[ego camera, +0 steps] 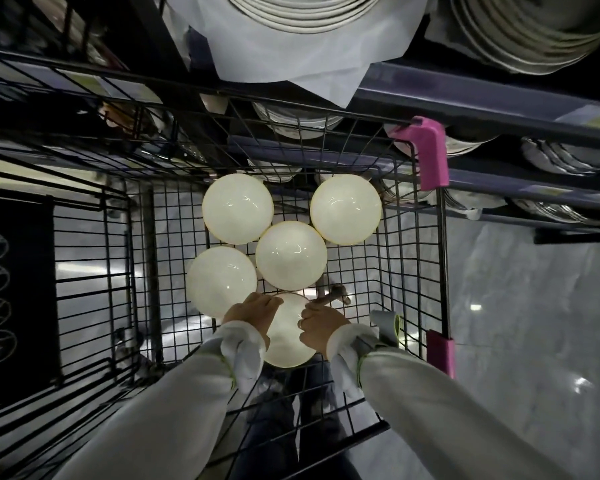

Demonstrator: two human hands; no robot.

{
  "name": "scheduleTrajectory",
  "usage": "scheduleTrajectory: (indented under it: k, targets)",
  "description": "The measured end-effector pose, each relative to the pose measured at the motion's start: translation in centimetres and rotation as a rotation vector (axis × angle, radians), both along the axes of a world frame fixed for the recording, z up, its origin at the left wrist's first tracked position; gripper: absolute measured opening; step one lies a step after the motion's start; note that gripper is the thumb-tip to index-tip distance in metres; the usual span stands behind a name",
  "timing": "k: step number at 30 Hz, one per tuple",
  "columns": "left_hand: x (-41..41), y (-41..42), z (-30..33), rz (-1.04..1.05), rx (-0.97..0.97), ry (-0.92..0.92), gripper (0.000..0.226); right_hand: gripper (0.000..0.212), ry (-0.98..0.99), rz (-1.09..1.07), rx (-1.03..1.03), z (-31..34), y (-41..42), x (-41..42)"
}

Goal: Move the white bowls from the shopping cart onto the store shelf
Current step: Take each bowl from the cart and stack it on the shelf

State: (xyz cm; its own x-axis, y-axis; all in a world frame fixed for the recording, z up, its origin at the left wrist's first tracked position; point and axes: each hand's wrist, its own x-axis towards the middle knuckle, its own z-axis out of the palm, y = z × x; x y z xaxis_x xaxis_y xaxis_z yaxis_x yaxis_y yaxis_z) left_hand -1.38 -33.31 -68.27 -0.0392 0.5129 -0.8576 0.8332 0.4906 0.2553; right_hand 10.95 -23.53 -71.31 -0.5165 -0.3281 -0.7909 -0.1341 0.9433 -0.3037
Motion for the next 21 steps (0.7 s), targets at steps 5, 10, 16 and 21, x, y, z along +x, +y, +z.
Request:
scheduleTrajectory:
  k: [5, 10, 16, 21]
  targets:
    - [-0.3, 0.0, -0.4, -0.027, 0.019, 0.010, 0.077, 0.035, -0.050, 0.034, 0.109, -1.2, -0.8, 0.5]
    - [-0.2, -0.1, -0.7, -0.075, 0.056, 0.022, 0.078, 0.036, -0.190, -0.259, 0.031, -1.8, -1.2, 0.3]
    - [0.0, -0.3, -0.5, -0.191, 0.051, -0.015, 0.072, 0.033, -0.185, -0.407, -0.097, 1.2, -1.9, -0.8]
    - [-0.1, 0.1, 0.2, -0.202, -0.005, -0.098, 0.050, 0.028, -0.175, -0.339, -0.101, 1.5, -1.6, -0.3]
